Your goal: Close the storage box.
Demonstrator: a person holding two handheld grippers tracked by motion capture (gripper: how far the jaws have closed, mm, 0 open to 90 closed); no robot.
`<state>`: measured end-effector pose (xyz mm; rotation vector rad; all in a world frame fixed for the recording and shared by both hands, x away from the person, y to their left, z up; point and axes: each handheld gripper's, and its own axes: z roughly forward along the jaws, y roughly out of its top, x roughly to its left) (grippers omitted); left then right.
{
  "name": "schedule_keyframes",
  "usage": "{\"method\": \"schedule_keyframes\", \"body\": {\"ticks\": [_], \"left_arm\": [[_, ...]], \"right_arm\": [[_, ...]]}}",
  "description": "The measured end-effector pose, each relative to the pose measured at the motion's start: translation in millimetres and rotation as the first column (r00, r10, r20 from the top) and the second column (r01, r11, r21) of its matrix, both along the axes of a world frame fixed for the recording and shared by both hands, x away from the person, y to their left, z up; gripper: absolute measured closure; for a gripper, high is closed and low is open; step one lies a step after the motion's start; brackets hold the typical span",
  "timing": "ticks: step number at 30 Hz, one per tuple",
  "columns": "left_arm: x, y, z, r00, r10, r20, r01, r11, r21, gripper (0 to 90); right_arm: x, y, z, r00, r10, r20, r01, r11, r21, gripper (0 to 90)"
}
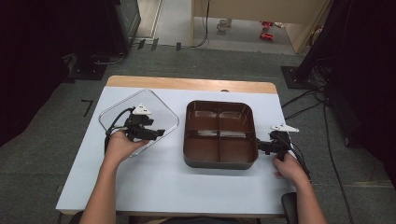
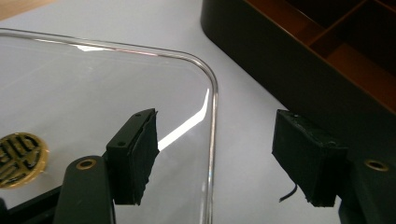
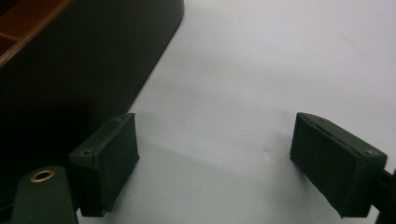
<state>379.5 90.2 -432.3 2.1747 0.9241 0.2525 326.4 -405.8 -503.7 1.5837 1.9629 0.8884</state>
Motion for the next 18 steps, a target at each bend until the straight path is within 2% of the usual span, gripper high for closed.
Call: {"method": "schedule_keyframes", "body": {"ticks": [3, 6, 7, 10, 13, 18], "left_arm": [[4.9, 3.7, 3.8, 1.0000, 0.001, 0.008, -0.001, 0.9999, -0.011, 31.7], [11.0, 7.0, 5.8, 1.0000, 0.007, 0.004, -0.007, 1.0000, 0.000, 32.7], [14.2, 8.6, 7.6, 0.9998, 0.020, 0.007, -0.020, 0.9996, 0.022, 33.7], [17.6, 12.0, 10.4, 0.9997, 0.019, 0.018, -0.019, 0.9997, 0.017, 35.5], [24.7, 17.0, 12.8, 0.9990, 0.026, 0.036, -0.027, 0.9991, 0.034, 36.0], [38.3, 26.9, 14.4, 0.9970, 0.060, 0.050, -0.062, 0.9969, 0.047, 39.0]], "right_arm": [[0.0, 0.0, 0.0, 1.0000, 0.000, 0.000, 0.000, 1.000, 0.000, 14.8], [0.1, -0.1, 0.0, 1.0000, 0.001, 0.000, -0.001, 1.000, -0.001, 14.8], [0.2, -0.1, 0.0, 1.0000, 0.001, 0.000, -0.001, 1.000, -0.001, 14.8], [0.1, -0.1, 0.0, 1.0000, 0.001, 0.000, -0.001, 1.000, -0.001, 14.8], [0.2, 0.0, -0.1, 1.0000, 0.000, 0.000, 0.000, 1.000, 0.001, 14.8], [0.2, -0.1, -0.1, 1.0000, 0.001, 0.000, -0.001, 1.000, 0.000, 14.8]]}}
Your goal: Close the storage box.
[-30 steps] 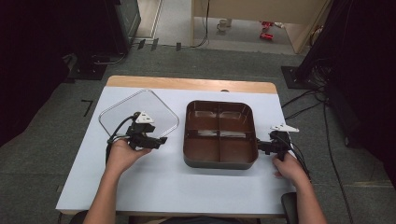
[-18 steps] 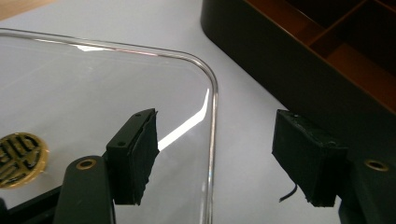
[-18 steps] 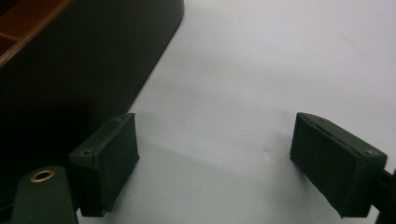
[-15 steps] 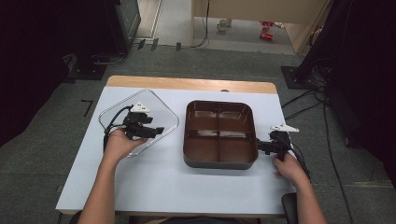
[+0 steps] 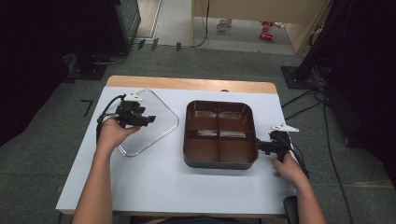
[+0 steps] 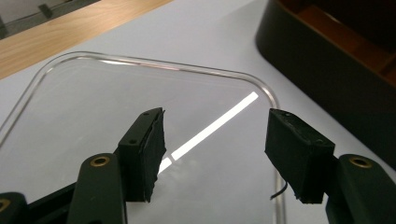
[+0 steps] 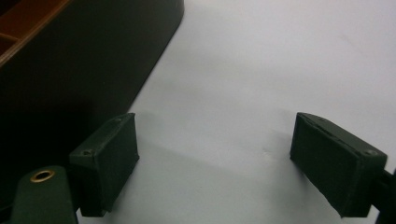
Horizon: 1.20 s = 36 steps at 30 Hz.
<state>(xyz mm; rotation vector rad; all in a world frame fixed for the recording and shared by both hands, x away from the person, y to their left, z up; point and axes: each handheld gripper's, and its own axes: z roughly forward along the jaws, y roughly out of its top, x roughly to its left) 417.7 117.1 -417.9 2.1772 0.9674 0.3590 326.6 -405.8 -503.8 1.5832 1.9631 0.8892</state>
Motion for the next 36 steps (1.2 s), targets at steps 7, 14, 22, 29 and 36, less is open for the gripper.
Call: {"method": "schedule_keyframes", "body": {"ticks": [7, 14, 22, 29, 36], "left_arm": [[22.0, 19.9, -9.9, 0.9970, 0.073, 0.025, -0.072, 0.9967, -0.037, 40.6], [26.4, 25.1, -29.3, 0.9960, 0.088, -0.017, -0.088, 0.9960, -0.015, 40.0], [25.4, 28.4, -46.5, 0.9919, 0.127, -0.008, -0.126, 0.9910, 0.044, 42.1], [22.1, 28.2, -55.6, 0.9872, 0.159, 0.007, -0.159, 0.9849, 0.068, 47.9], [20.7, 31.8, -58.6, 0.9843, 0.176, -0.009, -0.176, 0.9839, 0.033, 56.6]], "right_arm": [[0.0, 0.0, 0.0, 1.0000, 0.000, 0.001, 0.000, 1.000, 0.000, 14.8], [0.0, 0.0, 0.0, 1.0000, 0.000, 0.000, 0.000, 1.000, 0.000, 14.8], [-0.1, 0.1, 0.0, 1.0000, -0.001, 0.000, 0.001, 1.000, 0.001, 14.8], [-0.1, 0.1, 0.0, 1.0000, -0.001, 0.000, 0.001, 1.000, 0.001, 14.8], [-0.1, 0.1, 0.0, 1.0000, -0.001, 0.000, 0.001, 1.000, 0.001, 14.8]]}}
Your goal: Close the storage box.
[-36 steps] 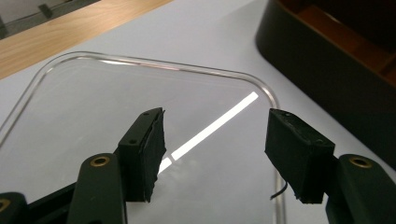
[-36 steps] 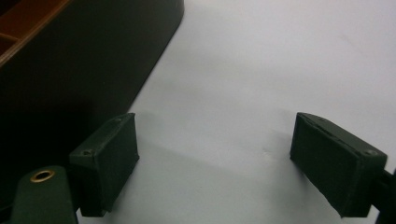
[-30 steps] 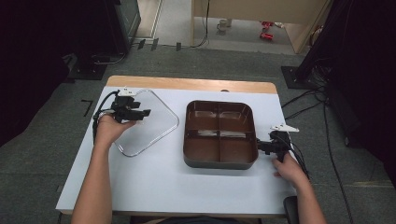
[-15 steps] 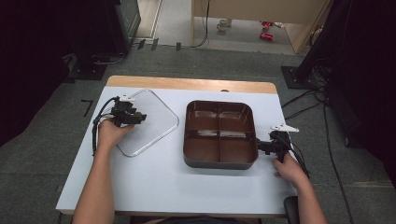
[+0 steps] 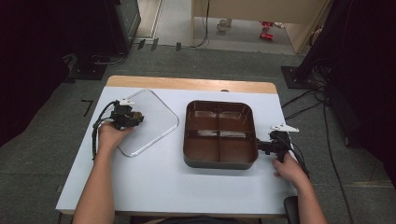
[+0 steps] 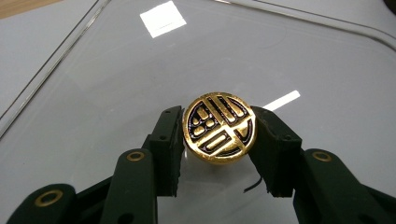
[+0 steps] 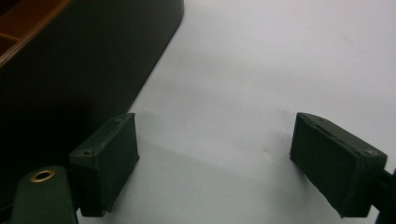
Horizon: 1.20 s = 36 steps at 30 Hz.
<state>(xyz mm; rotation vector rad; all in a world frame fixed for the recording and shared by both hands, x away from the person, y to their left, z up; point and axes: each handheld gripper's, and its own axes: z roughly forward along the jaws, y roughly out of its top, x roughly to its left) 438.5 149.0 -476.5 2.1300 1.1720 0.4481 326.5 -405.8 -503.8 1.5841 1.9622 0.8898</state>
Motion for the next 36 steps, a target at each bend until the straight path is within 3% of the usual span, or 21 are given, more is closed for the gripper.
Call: {"method": "schedule_keyframes", "body": {"ticks": [8, 19, 28, 31, 36], "left_arm": [[0.7, 0.4, 0.1, 0.9999, -0.016, 0.000, 0.016, 0.9999, 0.005, 58.6], [4.5, 0.7, 4.0, 0.9990, -0.018, -0.040, 0.018, 0.9998, 0.000, 59.3], [4.2, 2.0, 9.2, 0.9956, -0.047, -0.080, 0.048, 0.9988, 0.007, 59.3], [3.9, 1.9, 13.0, 0.9948, -0.054, -0.086, 0.053, 0.9985, -0.011, 59.4], [-0.3, 2.1, 25.3, 0.9960, -0.070, -0.055, 0.068, 0.9969, -0.039, 59.4]], "right_arm": [[0.0, 0.0, 0.0, 1.0000, 0.000, 0.000, 0.000, 1.000, 0.000, 14.8], [0.0, 0.0, 0.0, 1.0000, 0.000, 0.000, 0.000, 1.000, 0.000, 14.8], [0.0, 0.0, 0.0, 1.0000, 0.000, 0.000, 0.000, 1.000, 0.000, 14.8], [0.0, 0.0, 0.0, 1.0000, 0.000, 0.000, 0.000, 1.000, 0.000, 14.8], [-0.1, 0.1, 0.0, 1.0000, 0.000, 0.000, 0.000, 1.000, 0.000, 14.8]]}}
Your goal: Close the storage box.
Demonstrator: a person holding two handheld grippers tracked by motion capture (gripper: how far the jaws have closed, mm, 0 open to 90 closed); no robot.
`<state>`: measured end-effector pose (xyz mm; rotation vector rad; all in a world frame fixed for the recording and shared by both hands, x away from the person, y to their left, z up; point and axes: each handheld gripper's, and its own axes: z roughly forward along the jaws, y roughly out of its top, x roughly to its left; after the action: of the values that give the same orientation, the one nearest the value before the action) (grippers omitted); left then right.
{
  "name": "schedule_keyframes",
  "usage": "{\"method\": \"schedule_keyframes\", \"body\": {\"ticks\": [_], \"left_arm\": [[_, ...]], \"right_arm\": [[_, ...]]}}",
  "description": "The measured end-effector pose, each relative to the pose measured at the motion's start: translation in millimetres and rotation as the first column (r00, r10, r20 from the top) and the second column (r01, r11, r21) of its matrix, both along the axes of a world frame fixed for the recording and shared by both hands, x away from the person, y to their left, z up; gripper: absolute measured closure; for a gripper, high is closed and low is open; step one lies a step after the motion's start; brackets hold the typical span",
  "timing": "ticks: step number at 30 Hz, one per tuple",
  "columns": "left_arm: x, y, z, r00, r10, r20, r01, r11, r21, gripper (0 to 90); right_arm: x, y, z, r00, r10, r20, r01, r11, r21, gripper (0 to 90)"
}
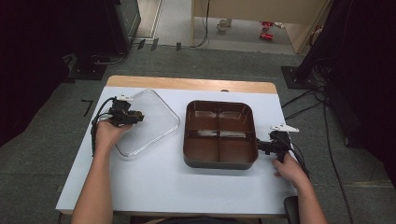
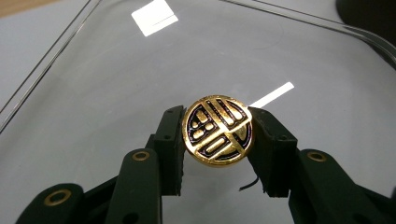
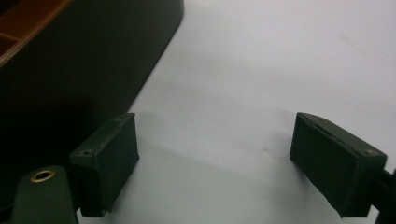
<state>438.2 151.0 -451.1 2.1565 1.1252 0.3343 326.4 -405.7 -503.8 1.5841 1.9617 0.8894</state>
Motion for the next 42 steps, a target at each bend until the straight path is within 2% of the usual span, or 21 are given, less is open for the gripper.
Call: {"method": "schedule_keyframes", "body": {"ticks": [4, 11, 14, 19, 22, 23, 28, 29, 30, 31, 33, 36, 37, 38, 42], "left_arm": [[-3.2, 0.5, 10.5, 0.9999, -0.009, 0.012, 0.009, 0.9996, -0.026, 59.4], [-10.0, -6.2, 33.2, 0.9972, -0.055, 0.052, 0.058, 0.9966, -0.059, 59.4], [-11.0, -8.6, 37.0, 0.9967, -0.064, 0.050, 0.068, 0.9952, -0.071, 59.4], [-14.0, -16.6, 46.8, 0.9931, -0.097, 0.066, 0.101, 0.9929, -0.063, 59.4], [-16.2, -22.0, 52.9, 0.9906, -0.119, 0.067, 0.124, 0.9898, -0.071, 59.4], [-17.8, -26.2, 57.8, 0.9879, -0.136, 0.075, 0.142, 0.9868, -0.078, 59.4], [-21.1, -35.1, 66.1, 0.9820, -0.166, 0.090, 0.173, 0.9819, -0.077, 59.4], [-21.4, -38.3, 68.6, 0.9783, -0.184, 0.096, 0.192, 0.9775, -0.087, 59.4], [-21.4, -38.3, 68.6, 0.9783, -0.184, 0.096, 0.192, 0.9775, -0.087, 59.4], [-19.8, -40.4, 70.2, 0.9767, -0.194, 0.092, 0.204, 0.9720, -0.117, 59.4], [-19.2, -42.4, 71.4, 0.9760, -0.198, 0.090, 0.208, 0.9705, -0.121, 59.4], [-20.9, -52.2, 77.3, 0.9692, -0.222, 0.107, 0.232, 0.9678, -0.097, 59.4], [-21.5, -58.0, 80.4, 0.9655, -0.235, 0.112, 0.246, 0.9643, -0.098, 59.4], [-21.5, -58.0, 80.4, 0.9655, -0.235, 0.112, 0.246, 0.9643, -0.098, 59.4], [-21.9, -73.3, 87.6, 0.9564, -0.267, 0.119, 0.278, 0.9561, -0.092, 59.4]], "right_arm": [[0.0, -0.1, 0.0, 1.0000, 0.000, 0.001, 0.000, 1.000, -0.001, 14.9], [0.0, 0.0, 0.0, 1.0000, 0.000, 0.001, 0.000, 1.000, -0.001, 14.9], [0.0, -0.1, 0.0, 1.0000, 0.000, 0.001, 0.000, 1.000, -0.001, 14.9], [0.0, -0.1, 0.0, 1.0000, 0.000, 0.001, 0.000, 1.000, -0.001, 14.9], [0.0, -0.1, 0.0, 1.0000, 0.000, 0.001, 0.000, 1.000, -0.001, 14.8], [0.0, -0.1, 0.0, 1.0000, 0.000, 0.001, 0.000, 1.000, -0.001, 14.9], [0.0, -0.1, 0.0, 1.0000, 0.001, 0.000, -0.001, 1.000, -0.001, 14.8], [0.0, -0.1, 0.0, 1.0000, 0.001, 0.001, -0.001, 1.000, -0.001, 14.9], [0.0, -0.1, 0.0, 1.0000, 0.001, 0.001, -0.001, 1.000, -0.001, 14.9], [0.0, -0.1, 0.0, 1.0000, 0.000, 0.000, 0.000, 1.000, -0.001, 14.9], [0.0, 0.0, 0.0, 1.0000, 0.000, 0.000, 0.000, 1.000, 0.000, 14.8], [0.0, -0.1, 0.0, 1.0000, 0.001, 0.001, -0.001, 1.000, -0.001, 14.9], [-0.1, -0.2, 0.0, 1.0000, 0.002, 0.000, -0.002, 1.000, -0.002, 14.9], [-0.1, -0.2, 0.0, 1.0000, 0.002, 0.000, -0.002, 1.000, -0.002, 14.9], [-0.2, 0.0, 0.0, 1.0000, 0.000, -0.001, 0.000, 1.000, -0.001, 14.9]]}}
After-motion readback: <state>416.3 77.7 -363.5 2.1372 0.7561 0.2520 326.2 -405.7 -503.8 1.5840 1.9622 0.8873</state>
